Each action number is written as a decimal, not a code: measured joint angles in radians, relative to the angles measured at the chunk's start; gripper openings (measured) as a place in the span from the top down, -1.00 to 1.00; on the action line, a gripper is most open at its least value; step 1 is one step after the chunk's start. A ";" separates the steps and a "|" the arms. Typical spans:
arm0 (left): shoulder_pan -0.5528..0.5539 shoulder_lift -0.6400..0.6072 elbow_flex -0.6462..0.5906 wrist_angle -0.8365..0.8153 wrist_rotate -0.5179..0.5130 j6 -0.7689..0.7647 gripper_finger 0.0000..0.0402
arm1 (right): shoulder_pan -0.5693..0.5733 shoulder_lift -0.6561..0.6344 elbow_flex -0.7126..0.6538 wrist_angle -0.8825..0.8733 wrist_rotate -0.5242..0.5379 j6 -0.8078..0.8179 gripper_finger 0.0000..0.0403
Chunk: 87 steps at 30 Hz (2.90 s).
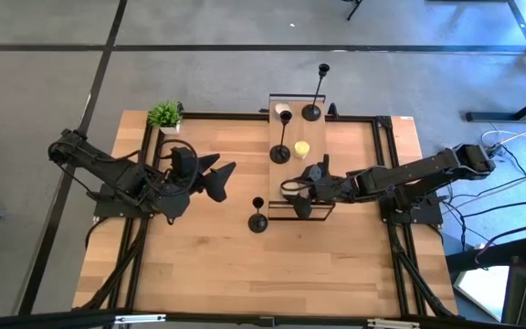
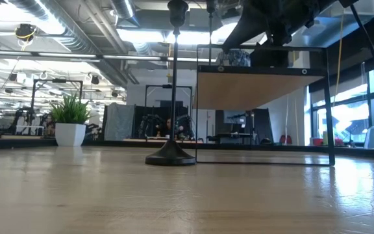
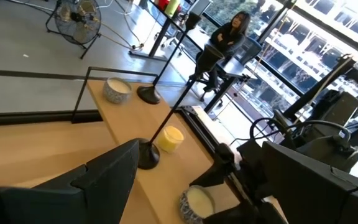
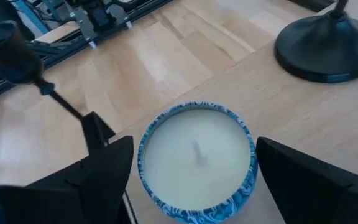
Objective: Pick & Place candle stick holders
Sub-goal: Put the blue candle jar in the bottom left corner of the shelf
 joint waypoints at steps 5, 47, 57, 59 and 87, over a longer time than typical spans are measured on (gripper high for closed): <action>-0.014 0.000 0.000 0.014 -0.011 0.000 -0.66 | 0.000 0.000 0.000 0.015 -0.053 0.009 -0.69; -0.062 -0.020 0.000 0.111 -0.009 0.072 -0.66 | -0.029 0.000 0.068 0.025 0.070 -0.057 -0.89; -0.070 -0.025 0.000 0.114 -0.014 0.079 -0.66 | -0.029 0.000 0.273 -0.112 0.092 -0.160 -0.88; -0.070 -0.028 0.000 0.126 -0.014 0.086 -0.66 | -0.030 0.000 0.336 -0.175 0.050 -0.160 -0.84; -0.058 -0.049 0.000 0.165 -0.023 0.229 -0.66 | -0.040 0.146 0.586 -0.718 -0.528 -0.241 0.99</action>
